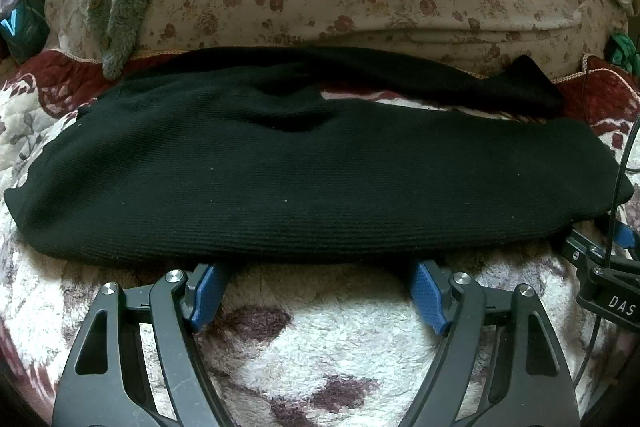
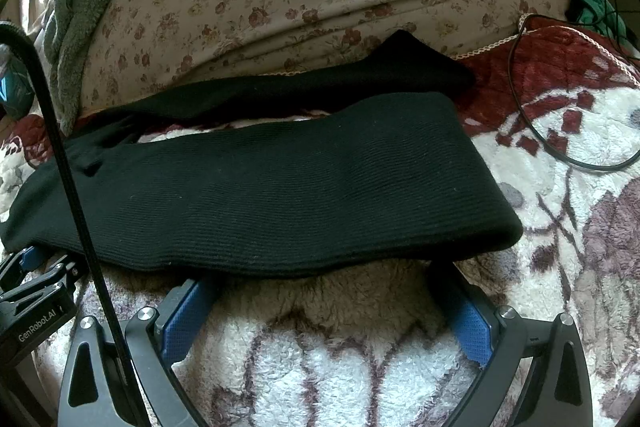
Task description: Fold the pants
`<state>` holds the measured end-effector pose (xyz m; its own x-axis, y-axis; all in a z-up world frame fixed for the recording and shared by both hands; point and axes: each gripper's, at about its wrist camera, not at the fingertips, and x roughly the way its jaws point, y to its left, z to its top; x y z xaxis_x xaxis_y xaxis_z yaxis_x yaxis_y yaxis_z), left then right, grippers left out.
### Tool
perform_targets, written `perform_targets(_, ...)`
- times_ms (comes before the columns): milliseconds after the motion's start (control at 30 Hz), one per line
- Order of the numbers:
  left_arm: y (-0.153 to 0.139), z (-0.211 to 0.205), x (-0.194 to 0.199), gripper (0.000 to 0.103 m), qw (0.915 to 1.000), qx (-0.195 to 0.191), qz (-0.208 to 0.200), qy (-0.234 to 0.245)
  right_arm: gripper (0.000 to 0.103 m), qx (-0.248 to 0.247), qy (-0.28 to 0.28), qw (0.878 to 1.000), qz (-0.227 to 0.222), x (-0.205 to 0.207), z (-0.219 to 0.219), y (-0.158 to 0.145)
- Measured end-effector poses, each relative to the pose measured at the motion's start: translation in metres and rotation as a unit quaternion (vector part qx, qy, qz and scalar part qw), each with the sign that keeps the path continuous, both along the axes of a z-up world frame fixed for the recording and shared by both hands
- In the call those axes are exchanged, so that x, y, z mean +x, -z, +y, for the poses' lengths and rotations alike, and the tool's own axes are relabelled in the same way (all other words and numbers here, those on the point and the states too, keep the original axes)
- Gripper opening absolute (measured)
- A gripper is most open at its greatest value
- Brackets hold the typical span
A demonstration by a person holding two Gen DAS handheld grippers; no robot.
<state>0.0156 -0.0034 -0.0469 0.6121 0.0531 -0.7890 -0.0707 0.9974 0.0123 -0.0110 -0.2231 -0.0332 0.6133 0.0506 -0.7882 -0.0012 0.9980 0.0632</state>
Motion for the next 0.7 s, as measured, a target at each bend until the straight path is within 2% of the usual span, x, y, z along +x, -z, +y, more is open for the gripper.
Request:
perform_targets(167,0.000,0.000,0.000,0.079,1.0000,0.000,0.000,0.000,0.102,0.001,0.000,1.000,0.001,0.000,0.000,0.000)
perform_targets(300,0.003,0.001,-0.002,0.080,0.9999,0.017,0.001,-0.001,0.103,0.010,-0.006,1.000,0.015,0.001,-0.002,-0.001)
perform_targets(433,0.000,0.007,-0.003,0.080,0.9999,0.007,0.011,0.009,0.103,0.023,-0.020,0.999,0.017,0.001,-0.006,-0.004)
perform_targets(500,-0.004,0.007,-0.002,0.080,0.9993,-0.002,0.022,0.030,0.102,0.027,-0.021,0.999,-0.002,-0.003,-0.012,-0.004)
perform_targets(567,-0.009,0.012,-0.007,0.080,0.9991,-0.014,0.022,0.033,0.102,0.058,-0.012,0.998,0.002,-0.012,-0.012,-0.005)
perform_targets(600,-0.012,0.017,-0.012,0.080,0.9991,-0.023,0.019,0.030,0.102,0.059,-0.010,0.998,-0.009,-0.012,-0.009,-0.007)
perform_targets(700,-0.023,0.025,-0.025,0.080,0.9989,-0.037,0.006,0.027,0.095,0.050,-0.001,0.999,-0.012,-0.017,-0.004,-0.009)
